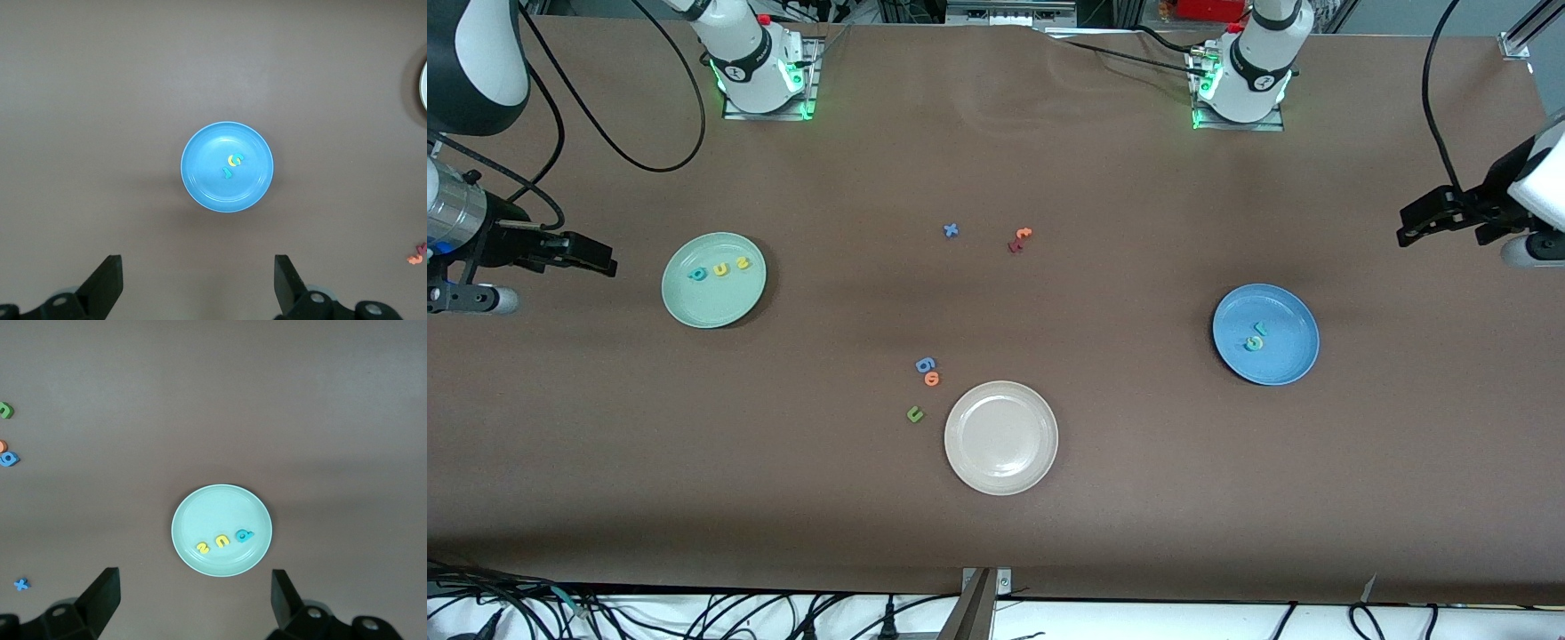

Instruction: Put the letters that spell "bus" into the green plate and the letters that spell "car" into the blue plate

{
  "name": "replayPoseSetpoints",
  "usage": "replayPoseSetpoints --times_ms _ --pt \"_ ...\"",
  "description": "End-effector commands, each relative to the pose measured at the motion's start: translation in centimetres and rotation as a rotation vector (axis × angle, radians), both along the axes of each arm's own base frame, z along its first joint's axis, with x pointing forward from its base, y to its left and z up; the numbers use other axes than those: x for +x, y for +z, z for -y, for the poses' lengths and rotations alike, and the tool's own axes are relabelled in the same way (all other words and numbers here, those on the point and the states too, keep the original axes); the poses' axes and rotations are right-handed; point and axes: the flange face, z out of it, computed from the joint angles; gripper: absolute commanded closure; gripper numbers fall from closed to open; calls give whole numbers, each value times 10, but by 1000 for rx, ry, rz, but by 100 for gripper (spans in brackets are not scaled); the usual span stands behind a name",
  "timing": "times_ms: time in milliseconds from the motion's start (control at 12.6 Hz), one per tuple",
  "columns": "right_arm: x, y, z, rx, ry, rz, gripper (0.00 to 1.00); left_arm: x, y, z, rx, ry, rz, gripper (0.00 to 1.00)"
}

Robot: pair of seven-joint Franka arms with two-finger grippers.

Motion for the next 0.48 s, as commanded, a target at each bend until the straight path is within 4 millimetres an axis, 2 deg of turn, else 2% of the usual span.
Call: replayPoseSetpoints --times_ms 0,396 --pt "-6 5 0 -7 1 1 0 -1 -7 -3 -28 -8 -17 0" --pt "-4 11 -1 -14 -55 11 0 0 -7 -4 -30 -6 -17 0"
